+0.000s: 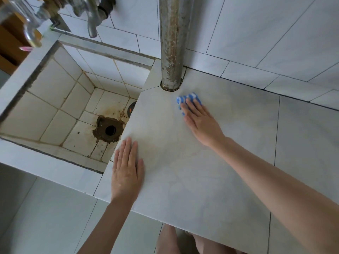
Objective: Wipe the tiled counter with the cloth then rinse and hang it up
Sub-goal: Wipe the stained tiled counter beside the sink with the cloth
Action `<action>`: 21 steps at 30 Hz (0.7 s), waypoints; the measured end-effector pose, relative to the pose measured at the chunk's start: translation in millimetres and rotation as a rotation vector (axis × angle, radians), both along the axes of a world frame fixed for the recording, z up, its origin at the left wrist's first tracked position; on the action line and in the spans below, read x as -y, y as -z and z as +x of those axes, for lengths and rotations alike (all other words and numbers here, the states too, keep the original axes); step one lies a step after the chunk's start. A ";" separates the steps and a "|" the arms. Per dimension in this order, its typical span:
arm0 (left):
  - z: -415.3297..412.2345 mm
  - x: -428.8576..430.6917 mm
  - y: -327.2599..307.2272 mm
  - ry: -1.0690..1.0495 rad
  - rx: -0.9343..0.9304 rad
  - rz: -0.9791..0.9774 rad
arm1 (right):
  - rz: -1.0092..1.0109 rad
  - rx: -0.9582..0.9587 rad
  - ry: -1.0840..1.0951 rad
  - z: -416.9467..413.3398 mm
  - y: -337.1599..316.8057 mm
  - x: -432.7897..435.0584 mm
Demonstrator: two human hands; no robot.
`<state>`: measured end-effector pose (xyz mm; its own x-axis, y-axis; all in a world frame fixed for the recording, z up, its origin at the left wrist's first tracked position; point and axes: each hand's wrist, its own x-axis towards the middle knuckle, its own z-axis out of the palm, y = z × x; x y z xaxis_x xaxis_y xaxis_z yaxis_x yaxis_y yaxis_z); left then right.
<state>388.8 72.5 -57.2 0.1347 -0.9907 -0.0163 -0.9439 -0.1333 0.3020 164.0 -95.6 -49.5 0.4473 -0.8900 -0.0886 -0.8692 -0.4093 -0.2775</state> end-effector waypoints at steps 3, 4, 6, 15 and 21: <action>-3.5 3.5 -5.6 -0.008 0.001 0.012 | -0.044 0.018 -0.291 13.9 7.2 -34.6; -5.8 7.0 -7.8 0.005 0.013 0.013 | -0.051 0.012 -0.422 12.8 8.4 -45.9; -12.4 19.3 -11.4 0.044 0.040 0.007 | -0.049 -0.010 -0.590 5.1 3.8 -43.1; -54.5 78.6 -1.3 0.075 0.107 0.039 | 0.009 -0.072 0.044 -12.9 -1.4 77.5; -59.1 78.0 1.9 0.051 0.134 0.054 | 0.040 -0.002 0.192 7.4 -3.2 94.7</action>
<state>329.7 -5.5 -59.1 0.0892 -0.9945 -0.0548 -0.9813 -0.0971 0.1663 171.4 -190.3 -46.3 0.2700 -0.9546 -0.1263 -0.9306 -0.2250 -0.2888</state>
